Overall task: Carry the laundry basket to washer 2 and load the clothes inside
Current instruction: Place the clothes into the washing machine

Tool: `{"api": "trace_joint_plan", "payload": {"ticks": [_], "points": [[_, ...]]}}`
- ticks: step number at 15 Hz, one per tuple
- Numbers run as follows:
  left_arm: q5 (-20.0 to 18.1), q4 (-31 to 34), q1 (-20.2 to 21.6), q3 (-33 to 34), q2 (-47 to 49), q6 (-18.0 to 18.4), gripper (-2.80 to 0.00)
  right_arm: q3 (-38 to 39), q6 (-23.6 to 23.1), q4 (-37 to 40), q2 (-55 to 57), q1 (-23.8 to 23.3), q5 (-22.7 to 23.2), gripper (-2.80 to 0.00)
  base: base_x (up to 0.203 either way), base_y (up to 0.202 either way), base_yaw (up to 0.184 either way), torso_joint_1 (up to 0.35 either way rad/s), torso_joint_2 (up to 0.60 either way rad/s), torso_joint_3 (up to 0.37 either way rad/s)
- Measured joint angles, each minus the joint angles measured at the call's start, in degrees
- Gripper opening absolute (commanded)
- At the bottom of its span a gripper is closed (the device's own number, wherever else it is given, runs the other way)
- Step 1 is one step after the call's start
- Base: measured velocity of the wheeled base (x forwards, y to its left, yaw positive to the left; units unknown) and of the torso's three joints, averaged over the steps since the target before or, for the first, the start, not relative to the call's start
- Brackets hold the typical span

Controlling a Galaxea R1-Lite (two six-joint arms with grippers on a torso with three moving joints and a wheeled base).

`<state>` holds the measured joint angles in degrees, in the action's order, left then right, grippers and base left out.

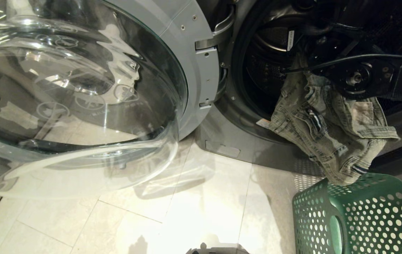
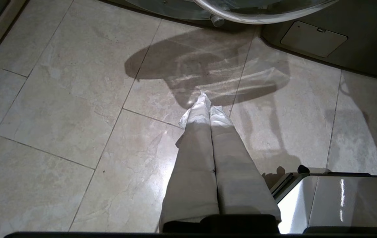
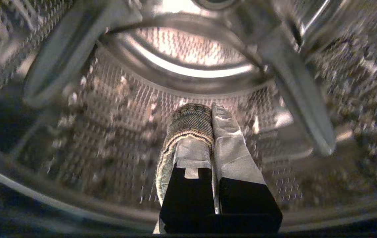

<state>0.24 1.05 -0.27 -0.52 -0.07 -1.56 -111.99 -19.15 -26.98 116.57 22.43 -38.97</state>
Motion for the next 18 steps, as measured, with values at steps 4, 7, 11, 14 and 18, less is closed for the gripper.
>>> {"api": "trace_joint_plan", "payload": {"ticks": [4, 7, 11, 14, 18], "points": [[0.0, 0.0, 0.0, 0.0, 0.0, 0.0, -2.80, -0.5, -7.9, -10.5, 1.8, 0.2, 0.4, -2.80, 0.000, 0.000, 0.000, 0.000, 0.00, 0.000], [0.0, 0.0, 0.0, 0.0, 0.0, 0.0, -2.80, -0.5, -12.3, -16.3, 2.2, 0.4, 0.3, -2.80, 0.000, 0.000, 0.000, 0.000, 0.00, 0.000], [0.0, 0.0, 0.0, 0.0, 0.0, 0.0, -2.80, -0.5, -13.7, -19.5, 2.6, 0.2, 0.4, -2.80, 0.000, 0.000, 0.000, 0.000, 0.00, 0.000], [0.0, 0.0, 0.0, 0.0, 0.0, 0.0, -2.80, -0.5, -13.9, -19.7, 2.7, -0.1, 0.5, -2.80, 0.000, 0.000, 0.000, 0.000, 0.00, 0.000], [0.0, 0.0, 0.0, 0.0, 0.0, 0.0, -2.80, -0.6, -14.8, -22.3, 2.5, -0.2, 0.4, -2.80, 0.000, 0.000, 0.000, 0.000, 0.00, 0.000]]}}
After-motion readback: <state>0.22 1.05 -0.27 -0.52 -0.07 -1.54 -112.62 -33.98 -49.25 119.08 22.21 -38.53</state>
